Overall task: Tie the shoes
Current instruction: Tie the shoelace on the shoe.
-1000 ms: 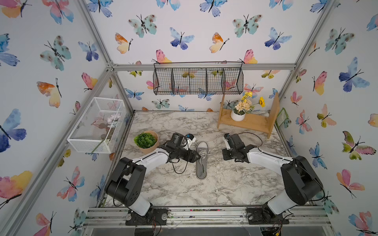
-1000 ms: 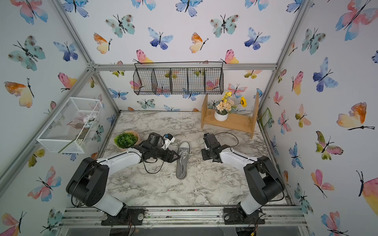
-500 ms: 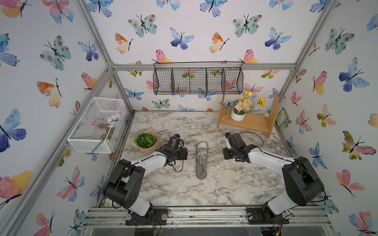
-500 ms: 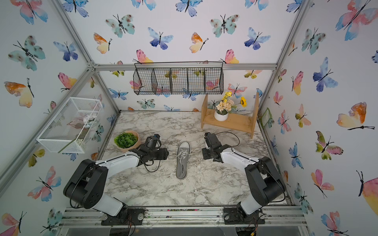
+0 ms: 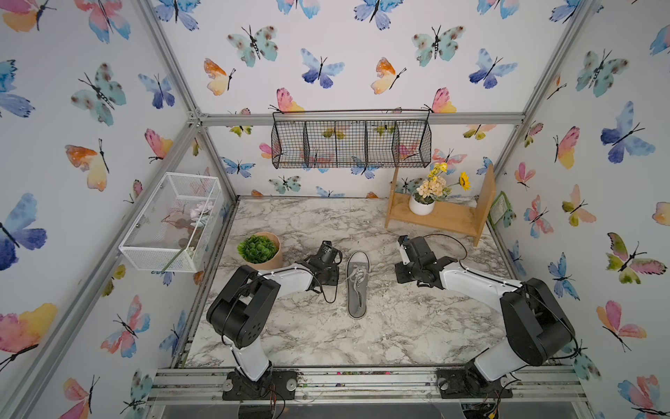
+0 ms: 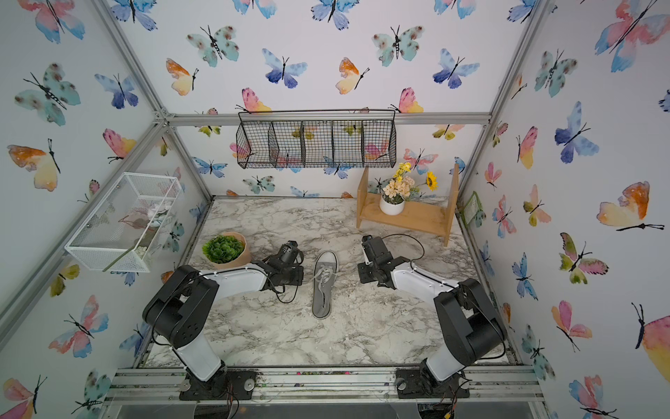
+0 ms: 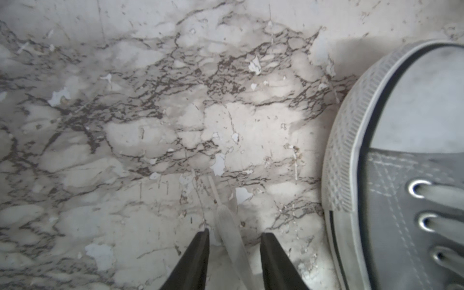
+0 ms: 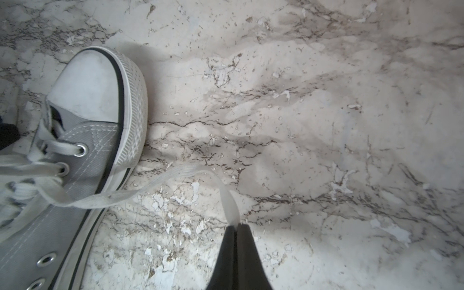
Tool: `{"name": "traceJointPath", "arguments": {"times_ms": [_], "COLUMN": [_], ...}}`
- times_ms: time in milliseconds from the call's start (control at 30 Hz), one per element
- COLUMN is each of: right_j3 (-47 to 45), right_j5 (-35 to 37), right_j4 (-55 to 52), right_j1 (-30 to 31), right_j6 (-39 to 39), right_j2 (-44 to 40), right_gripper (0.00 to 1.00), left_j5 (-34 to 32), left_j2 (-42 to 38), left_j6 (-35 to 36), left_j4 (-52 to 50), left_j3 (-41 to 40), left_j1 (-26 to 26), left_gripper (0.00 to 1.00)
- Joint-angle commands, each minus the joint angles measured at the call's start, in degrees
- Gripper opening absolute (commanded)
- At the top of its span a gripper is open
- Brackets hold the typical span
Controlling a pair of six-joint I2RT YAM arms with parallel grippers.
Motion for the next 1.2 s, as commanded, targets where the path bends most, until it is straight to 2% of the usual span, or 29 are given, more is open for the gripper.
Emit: {"name": "traceJointPath", "arguments": {"times_ms": [0,133,400,533,733,833,1033,1167], "right_j3": [-0.67,-0.58,-1.19,-1.32,-1.57,-1.56,-2.15,-3.92], "right_j5": [-1.05,-0.82,0.96,3.48,8.78,10.76,11.88,11.68], "right_j4": [0.19,0.37,0.25,-0.48,-1.56,-2.28,-2.56,-2.12], "right_j1": [-0.09,-0.05,-0.04,-0.07,-0.30,-1.12,-3.68,-6.43], "right_j6": [-0.35,-0.12,0.20,1.04,2.20,2.13,2.72,3.81], "right_j2": [-0.85,-0.83,-2.00,-3.32,-5.17,-6.15,-8.32,-10.49], "right_gripper": [0.03,0.03,0.03,0.03,0.03,0.03,0.03,0.03], "left_j5": [-2.56,-2.33,-3.07,-4.21,-3.60,-5.76,-10.62,-10.79], "left_j2": [1.52,2.24,0.84,-2.59,-11.07,-15.41,-21.39,-25.20], "left_j6": [0.20,-0.01,0.14,0.40,-0.42,-0.17,-0.25,-1.10], "left_j4": [-1.15,0.47,3.59,3.28,3.13,3.43,2.82,2.69], "left_j3": [0.13,-0.81,-2.60,-3.12,-6.06,-7.93,-9.52,-10.91], "left_j1": [-0.61,-1.06,-1.02,-0.40,3.24,4.49,6.62,9.43], "left_gripper": [0.34,0.25,0.00,0.00,0.00,0.00,0.00,0.00]}}
